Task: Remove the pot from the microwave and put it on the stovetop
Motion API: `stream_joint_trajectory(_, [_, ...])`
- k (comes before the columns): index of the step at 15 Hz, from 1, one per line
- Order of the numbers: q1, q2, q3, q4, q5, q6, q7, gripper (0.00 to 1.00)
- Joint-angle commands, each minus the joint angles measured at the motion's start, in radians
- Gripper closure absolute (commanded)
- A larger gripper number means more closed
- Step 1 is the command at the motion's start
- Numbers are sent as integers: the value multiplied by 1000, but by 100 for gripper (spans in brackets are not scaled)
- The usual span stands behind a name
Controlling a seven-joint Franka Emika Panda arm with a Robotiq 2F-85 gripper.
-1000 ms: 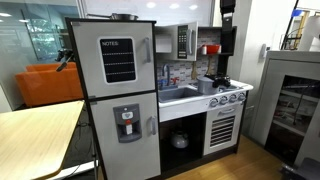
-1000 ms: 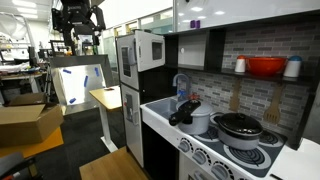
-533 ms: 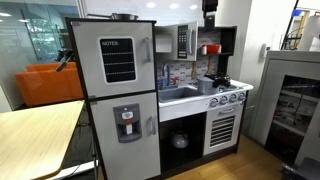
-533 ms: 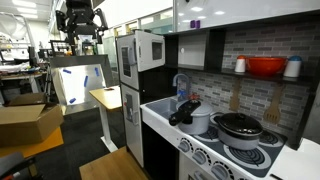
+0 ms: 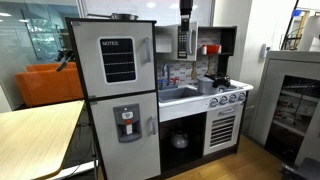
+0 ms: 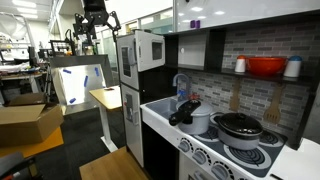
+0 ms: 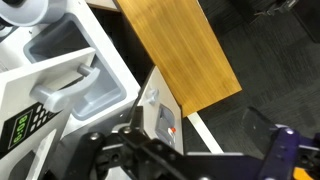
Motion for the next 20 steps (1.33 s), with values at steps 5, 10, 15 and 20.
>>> stream_joint_trajectory(5, [-44,111,6,71,31,112,-80,0])
stream_joint_trajectory(10, [-68,149,12,70,10,190,-79,0])
stream_joint_trajectory(15, [-90,171,14,68,-30,240,-65,0])
stream_joint_trajectory(20, [-124,186,11,63,-110,296,-45,0])
